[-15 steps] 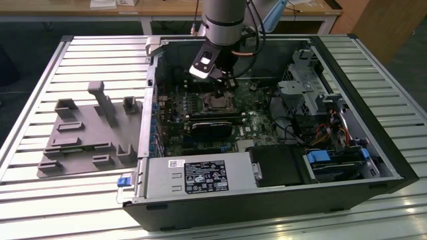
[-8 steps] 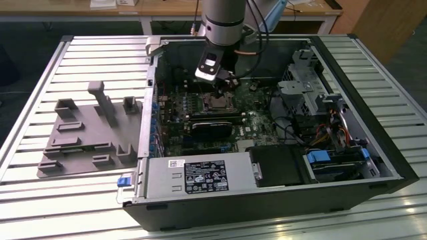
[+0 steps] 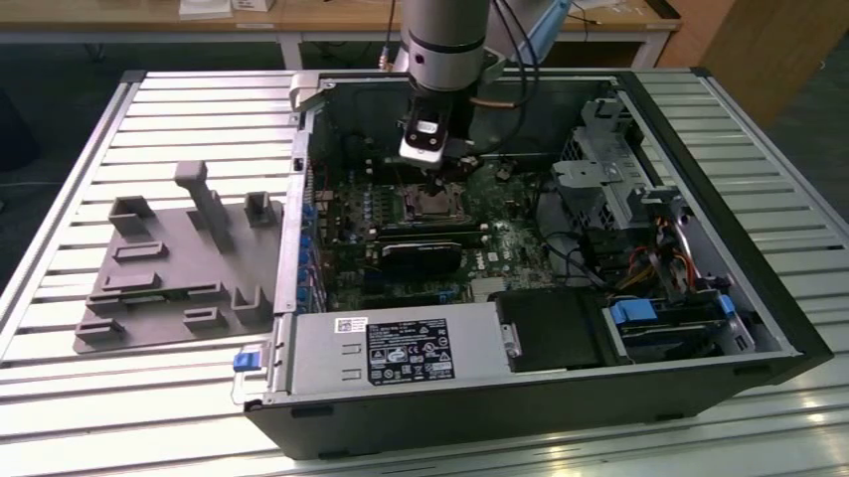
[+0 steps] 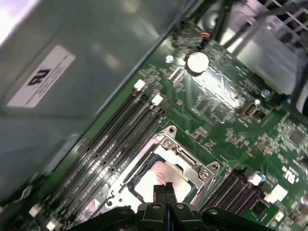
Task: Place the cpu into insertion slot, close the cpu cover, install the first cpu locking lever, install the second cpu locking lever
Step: 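Close the cpu cover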
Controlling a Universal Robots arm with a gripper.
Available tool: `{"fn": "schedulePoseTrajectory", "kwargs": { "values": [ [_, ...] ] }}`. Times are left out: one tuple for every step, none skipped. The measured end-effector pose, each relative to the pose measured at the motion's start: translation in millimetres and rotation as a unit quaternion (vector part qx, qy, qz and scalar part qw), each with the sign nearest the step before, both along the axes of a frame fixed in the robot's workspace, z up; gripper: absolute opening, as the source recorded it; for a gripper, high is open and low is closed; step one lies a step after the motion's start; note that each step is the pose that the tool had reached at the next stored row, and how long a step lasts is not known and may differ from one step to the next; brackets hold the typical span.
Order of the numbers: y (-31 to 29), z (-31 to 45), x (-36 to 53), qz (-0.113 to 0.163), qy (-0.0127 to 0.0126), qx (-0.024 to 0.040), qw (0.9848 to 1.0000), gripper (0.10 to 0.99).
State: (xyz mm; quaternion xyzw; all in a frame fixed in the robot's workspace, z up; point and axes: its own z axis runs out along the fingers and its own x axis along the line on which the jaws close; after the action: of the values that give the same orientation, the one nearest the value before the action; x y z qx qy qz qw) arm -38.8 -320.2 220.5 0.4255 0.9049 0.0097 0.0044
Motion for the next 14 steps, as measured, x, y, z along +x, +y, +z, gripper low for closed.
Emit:
{"fn": "schedulePoseTrajectory", "kwargs": {
  "values": [
    [0.0, 0.0, 0.0, 0.009, 0.0, 0.0, 1.0, 0.106],
    [0.0, -0.1, 0.0, 0.018, 0.0, 0.0, 0.9998, 0.106],
    [0.0, -0.2, 0.0, 0.027, 0.0, 0.0, 0.9996, 0.106],
    [0.0, -0.2, 0.0, 0.036, 0.0, 0.0, 0.9993, 0.106],
    [0.0, -0.3, 0.0, 0.045, 0.0, 0.0, 0.999, 0.106],
    [0.0, -0.4, 0.0, 0.054, 0.0, 0.0, 0.9985, 0.106],
    [0.0, -0.4, 0.0, 0.063, 0.0, 0.0, 0.998, 0.106],
    [0.0, -0.5, 0.0, 0.072, 0.0, 0.0, 0.9974, 0.106],
    [0.0, -0.5, 0.0, 0.082, 0.0, 0.0, 0.9966, 0.106],
    [0.0, -0.6, 0.0, 0.091, 0.0, 0.0, 0.9959, 0.106],
    [0.0, -0.7, 0.0, 0.1, 0.0, 0.0, 0.995, 0.106],
    [0.0, -0.8, 0.0, 0.109, 0.0, 0.0, 0.9941, 0.106],
    [0.0, -0.9, 0.0, 0.118, 0.0, 0.0, 0.993, 0.106],
    [0.0, -0.9, 0.0, 0.127, 0.0, 0.0, 0.9919, 0.106]
  ]
}}
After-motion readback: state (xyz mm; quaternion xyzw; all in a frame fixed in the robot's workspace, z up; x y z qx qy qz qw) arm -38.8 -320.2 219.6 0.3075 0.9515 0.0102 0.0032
